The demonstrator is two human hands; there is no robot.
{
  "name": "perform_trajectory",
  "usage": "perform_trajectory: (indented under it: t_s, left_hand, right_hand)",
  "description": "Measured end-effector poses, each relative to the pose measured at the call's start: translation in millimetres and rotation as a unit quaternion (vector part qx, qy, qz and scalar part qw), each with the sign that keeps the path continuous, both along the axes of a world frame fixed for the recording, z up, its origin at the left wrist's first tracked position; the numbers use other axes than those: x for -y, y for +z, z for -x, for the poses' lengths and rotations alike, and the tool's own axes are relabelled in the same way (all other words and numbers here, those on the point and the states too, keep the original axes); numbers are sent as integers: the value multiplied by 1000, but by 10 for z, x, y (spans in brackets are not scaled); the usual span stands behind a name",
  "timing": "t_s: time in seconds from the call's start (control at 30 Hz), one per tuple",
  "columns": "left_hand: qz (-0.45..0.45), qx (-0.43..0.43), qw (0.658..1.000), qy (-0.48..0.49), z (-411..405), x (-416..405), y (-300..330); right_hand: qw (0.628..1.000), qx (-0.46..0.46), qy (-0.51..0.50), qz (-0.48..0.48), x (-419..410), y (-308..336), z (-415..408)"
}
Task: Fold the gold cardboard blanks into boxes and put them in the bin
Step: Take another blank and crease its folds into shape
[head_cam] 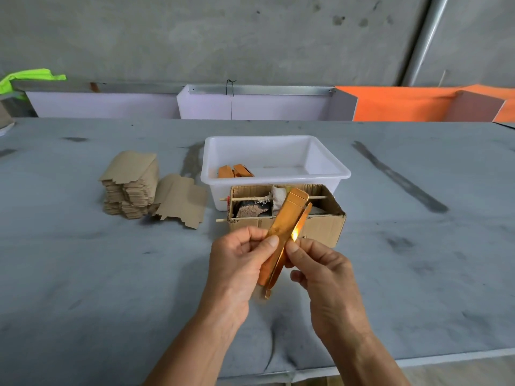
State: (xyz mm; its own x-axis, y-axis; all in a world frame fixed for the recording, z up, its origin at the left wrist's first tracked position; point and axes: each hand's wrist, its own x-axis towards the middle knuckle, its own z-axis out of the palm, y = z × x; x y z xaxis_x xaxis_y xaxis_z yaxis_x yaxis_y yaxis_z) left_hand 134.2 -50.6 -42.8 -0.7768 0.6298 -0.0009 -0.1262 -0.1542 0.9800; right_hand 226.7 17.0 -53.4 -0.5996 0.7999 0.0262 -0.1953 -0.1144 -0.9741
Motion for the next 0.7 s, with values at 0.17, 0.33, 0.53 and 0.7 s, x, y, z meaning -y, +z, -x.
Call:
perform_trajectory:
  t_s: [0.17,0.33,0.53,0.7]
  left_hand:
    - [20,-3,999,-45,13,54,-13]
    - [91,-47,993,-61,26,52,-47]
    - [105,-93,986,-95,91,39,-72]
    - [36,36,998,30,25,-32,-171]
  right_hand:
    - [997,6,15,70,-8,-57,-29]
    - [996,26,9,90,-47,-38,-47]
    - [997,42,-26,57,-174,4,-10]
    - [978,-24,-97,184,-175,-74,56]
